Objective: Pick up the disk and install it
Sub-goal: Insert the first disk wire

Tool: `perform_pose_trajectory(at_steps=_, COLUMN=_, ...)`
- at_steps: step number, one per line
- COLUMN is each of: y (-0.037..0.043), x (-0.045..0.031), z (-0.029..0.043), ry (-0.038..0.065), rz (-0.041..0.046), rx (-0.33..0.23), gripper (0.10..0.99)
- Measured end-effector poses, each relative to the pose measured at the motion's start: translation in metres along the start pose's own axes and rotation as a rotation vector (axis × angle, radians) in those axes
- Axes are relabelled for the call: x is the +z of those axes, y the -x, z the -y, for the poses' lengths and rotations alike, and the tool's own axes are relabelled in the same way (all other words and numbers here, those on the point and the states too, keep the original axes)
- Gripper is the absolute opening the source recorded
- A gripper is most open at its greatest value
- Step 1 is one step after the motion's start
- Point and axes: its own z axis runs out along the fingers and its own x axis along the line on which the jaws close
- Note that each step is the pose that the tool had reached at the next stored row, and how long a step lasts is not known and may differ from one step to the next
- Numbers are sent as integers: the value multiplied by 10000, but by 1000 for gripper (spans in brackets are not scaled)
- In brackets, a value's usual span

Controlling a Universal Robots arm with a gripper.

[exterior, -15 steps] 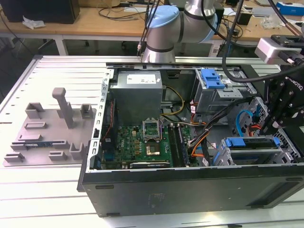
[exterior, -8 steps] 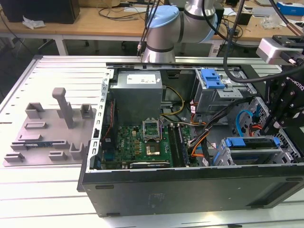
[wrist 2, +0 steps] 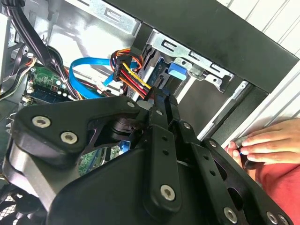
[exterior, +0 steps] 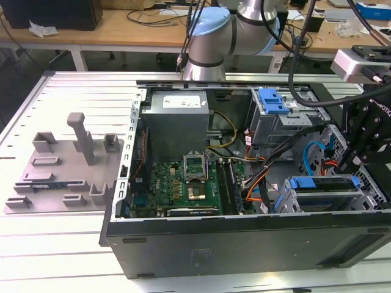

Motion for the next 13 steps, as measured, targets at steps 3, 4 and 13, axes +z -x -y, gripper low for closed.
perform_pose_trajectory(at_steps=3, y=9, x=0, z=-3, ry=0, rz=1, rx=-2, gripper=165)
perform_pose_trajectory(at_steps=4, y=10, x=0, z=-6, ry=1, rz=1, rx=0, gripper=165)
perform_pose_trajectory(at_steps=13, y=60, x=12, z=-16, ry=0, rz=1, rx=0, gripper=165)
